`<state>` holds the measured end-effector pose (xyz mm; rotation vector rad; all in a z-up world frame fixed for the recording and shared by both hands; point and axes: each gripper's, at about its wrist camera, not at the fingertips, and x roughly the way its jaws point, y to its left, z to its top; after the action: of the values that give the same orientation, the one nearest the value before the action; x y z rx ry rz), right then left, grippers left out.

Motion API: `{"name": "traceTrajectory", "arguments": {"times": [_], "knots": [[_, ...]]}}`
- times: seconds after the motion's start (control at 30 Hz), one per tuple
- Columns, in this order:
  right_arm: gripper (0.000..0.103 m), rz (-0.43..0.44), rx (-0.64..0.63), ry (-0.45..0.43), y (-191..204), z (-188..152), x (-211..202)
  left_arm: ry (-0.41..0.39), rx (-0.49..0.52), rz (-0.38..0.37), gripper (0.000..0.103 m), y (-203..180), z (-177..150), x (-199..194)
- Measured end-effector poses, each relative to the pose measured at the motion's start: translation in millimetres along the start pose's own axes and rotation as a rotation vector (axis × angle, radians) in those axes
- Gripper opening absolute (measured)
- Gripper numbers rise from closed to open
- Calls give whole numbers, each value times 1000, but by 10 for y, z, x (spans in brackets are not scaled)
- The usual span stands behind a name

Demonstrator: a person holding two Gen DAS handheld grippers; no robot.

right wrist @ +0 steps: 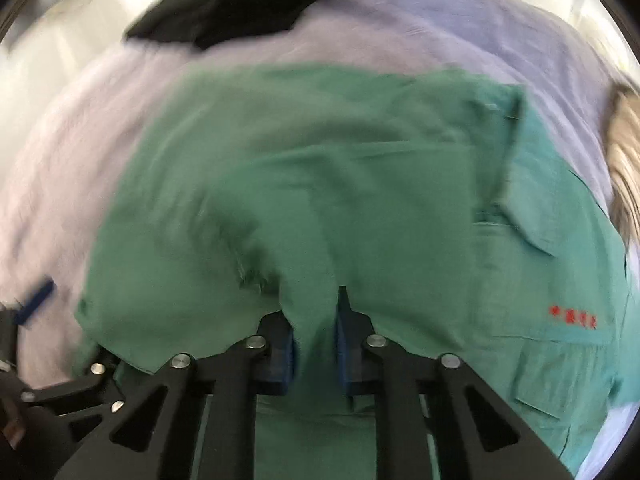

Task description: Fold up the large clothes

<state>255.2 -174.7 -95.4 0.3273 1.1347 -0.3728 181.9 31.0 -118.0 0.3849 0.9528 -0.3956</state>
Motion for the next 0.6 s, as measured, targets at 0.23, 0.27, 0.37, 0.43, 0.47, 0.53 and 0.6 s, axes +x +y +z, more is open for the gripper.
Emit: {"name": "traceTrajectory", "arguments": {"times": [0.23,0.27,0.37,0.43,0.47,0.53,0.6], "knots": [[28,102,411,-138,-1729,-232,-543,5,34,-35,95,14,106,42],[33,121,505,-113,-2032,-334,-500,12,50,-57,94,26,111,27],[86,52,695,-76,-2543,-674,-501,53,131,-181,94,99,126,-114],[86,76,734,-101,-2617,-853,-636,57,160,-230,94,177,185,-226],[86,106,745,-108,-2596,-915,-692,52,170,-252,94,236,280,-268],[86,250,760,-121,-2413,-1007,-764,58,152,-291,94,323,513,-230],[86,449,744,-87,-2008,-1043,-712,78,110,-325,94,370,804,-70]]}}
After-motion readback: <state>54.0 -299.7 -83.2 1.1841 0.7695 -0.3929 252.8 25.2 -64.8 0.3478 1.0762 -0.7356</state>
